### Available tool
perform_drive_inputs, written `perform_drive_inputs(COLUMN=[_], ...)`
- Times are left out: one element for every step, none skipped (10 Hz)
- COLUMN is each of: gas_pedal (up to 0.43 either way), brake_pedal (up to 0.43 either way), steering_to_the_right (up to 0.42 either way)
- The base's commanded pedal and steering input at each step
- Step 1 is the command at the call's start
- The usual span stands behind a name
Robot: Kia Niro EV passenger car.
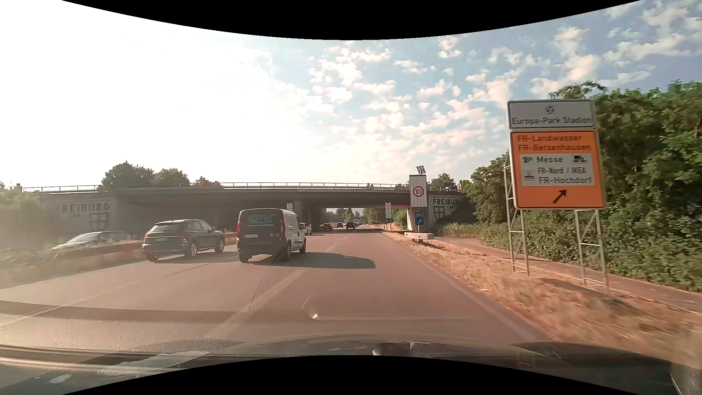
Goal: Follow the waypoints while adhering to traffic rules and regulations
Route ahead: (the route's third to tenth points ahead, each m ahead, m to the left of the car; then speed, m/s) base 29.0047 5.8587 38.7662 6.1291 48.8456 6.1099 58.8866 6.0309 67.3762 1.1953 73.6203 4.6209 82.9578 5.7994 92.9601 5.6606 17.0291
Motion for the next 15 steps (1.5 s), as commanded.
perform_drive_inputs(gas_pedal=[0.378,0.378,0.378,0.378,0.378,0.37,0.37,0.35,0.35,0.35,0.35,0.35,0.35,0.35,0.35], brake_pedal=[0.0,0.0,0.0,0.0,0.0,0.0,0.0,0.0,0.0,0.0,0.0,0.0,0.0,0.0,0.0], steering_to_the_right=[-0.001,-0.001,-0.001,-0.001,-0.002,-0.003,-0.003,-0.003,-0.004,-0.004,-0.004,-0.004,-0.004,-0.004,-0.004])
